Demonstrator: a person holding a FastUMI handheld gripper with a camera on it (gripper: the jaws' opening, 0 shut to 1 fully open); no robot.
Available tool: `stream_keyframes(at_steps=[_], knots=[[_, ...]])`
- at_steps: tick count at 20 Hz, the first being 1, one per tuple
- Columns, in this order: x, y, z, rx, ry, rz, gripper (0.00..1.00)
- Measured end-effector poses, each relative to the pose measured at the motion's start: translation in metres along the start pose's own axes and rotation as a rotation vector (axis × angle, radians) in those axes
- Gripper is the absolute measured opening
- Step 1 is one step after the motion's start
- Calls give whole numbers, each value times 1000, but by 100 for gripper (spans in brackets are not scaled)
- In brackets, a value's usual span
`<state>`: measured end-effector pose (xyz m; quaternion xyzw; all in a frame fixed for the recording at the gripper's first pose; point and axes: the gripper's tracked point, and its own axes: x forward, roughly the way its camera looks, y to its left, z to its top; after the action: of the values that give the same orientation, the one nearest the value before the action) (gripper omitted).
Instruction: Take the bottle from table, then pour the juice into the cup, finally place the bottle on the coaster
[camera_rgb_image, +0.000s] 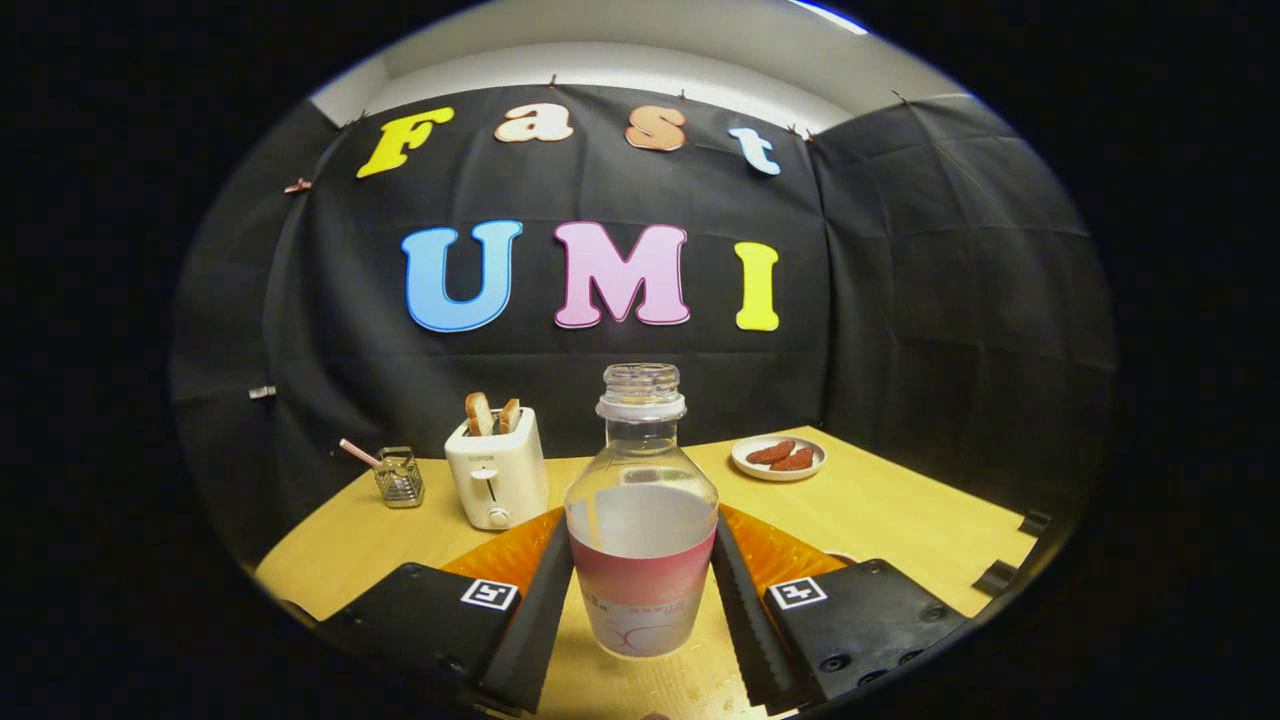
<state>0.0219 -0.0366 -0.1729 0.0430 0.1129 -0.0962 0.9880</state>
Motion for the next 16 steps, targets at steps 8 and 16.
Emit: stream_keyframes(at_steps=[8, 16], knots=[[-1, -1, -31, 329, 120, 41, 76], [11, -28, -38, 573, 187, 42, 75]])
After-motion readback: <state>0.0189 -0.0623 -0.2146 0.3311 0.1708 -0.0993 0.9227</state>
